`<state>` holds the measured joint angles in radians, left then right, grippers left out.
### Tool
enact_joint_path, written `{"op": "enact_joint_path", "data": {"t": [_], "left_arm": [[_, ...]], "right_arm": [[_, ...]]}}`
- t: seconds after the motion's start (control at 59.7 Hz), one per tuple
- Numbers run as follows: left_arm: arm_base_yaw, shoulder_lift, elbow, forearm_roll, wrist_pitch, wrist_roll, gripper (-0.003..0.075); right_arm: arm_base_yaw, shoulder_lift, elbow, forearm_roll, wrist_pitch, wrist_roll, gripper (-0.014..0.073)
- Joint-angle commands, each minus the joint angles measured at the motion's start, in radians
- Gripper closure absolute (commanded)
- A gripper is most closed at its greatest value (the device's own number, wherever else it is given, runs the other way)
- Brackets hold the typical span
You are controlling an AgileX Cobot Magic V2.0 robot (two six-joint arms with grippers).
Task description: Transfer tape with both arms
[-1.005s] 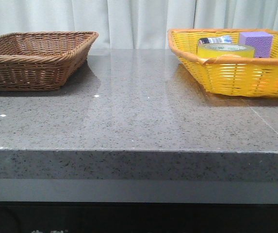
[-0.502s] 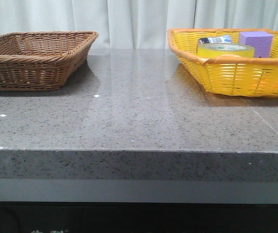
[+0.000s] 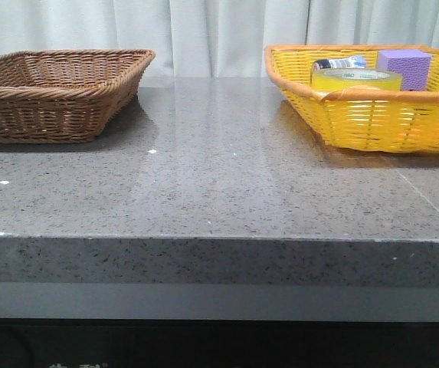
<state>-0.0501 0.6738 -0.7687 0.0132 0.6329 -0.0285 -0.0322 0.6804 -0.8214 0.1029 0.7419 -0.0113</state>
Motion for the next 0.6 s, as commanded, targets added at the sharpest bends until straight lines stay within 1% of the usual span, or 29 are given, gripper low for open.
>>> {"op": "enact_joint_path", "data": {"t": [0.0, 0.017, 0.05, 0.084, 0.134, 0.167, 0.218, 0.352, 0.419, 0.486, 0.586], "left_arm": [[-0.001, 0.005, -0.03, 0.003, -0.082, -0.006, 0.045], [-0.001, 0.005, -0.03, 0.003, -0.085, -0.006, 0.0405], [-0.001, 0.005, -0.03, 0.003, -0.09, -0.006, 0.0339], [-0.001, 0.005, -0.03, 0.003, -0.092, -0.006, 0.0288], [-0.001, 0.005, -0.03, 0.003, -0.094, -0.006, 0.0247], [-0.001, 0.005, -0.03, 0.003, -0.094, -0.006, 0.0241], [-0.001, 0.005, -0.03, 0.003, -0.094, -0.006, 0.0248], [-0.001, 0.007, -0.03, -0.006, -0.094, -0.006, 0.0248], [-0.018, 0.013, -0.03, -0.019, -0.098, -0.006, 0.0248], [-0.06, 0.021, -0.04, -0.021, -0.099, -0.006, 0.0248], [-0.155, 0.035, -0.076, -0.021, -0.085, -0.004, 0.0248]], "right_arm": [[-0.003, 0.03, -0.031, 0.006, -0.052, -0.007, 0.0412], [-0.003, 0.033, -0.031, 0.006, -0.052, -0.007, 0.0379], [-0.003, 0.041, -0.031, 0.006, -0.053, -0.007, 0.0281], [-0.003, 0.046, -0.031, 0.006, -0.053, -0.007, 0.0219], [-0.003, 0.049, -0.031, 0.006, -0.053, -0.007, 0.012], [-0.003, 0.049, -0.031, 0.006, -0.053, -0.007, 0.0082], [-0.003, 0.049, -0.031, 0.006, -0.053, -0.007, 0.0062], [-0.003, 0.049, -0.031, 0.006, -0.061, -0.007, 0.0068], [-0.003, 0.049, -0.034, 0.016, -0.061, -0.007, 0.0068], [-0.003, 0.057, -0.041, 0.025, -0.06, -0.007, 0.0068], [-0.003, 0.09, -0.079, 0.026, -0.025, -0.007, 0.0068]]}}
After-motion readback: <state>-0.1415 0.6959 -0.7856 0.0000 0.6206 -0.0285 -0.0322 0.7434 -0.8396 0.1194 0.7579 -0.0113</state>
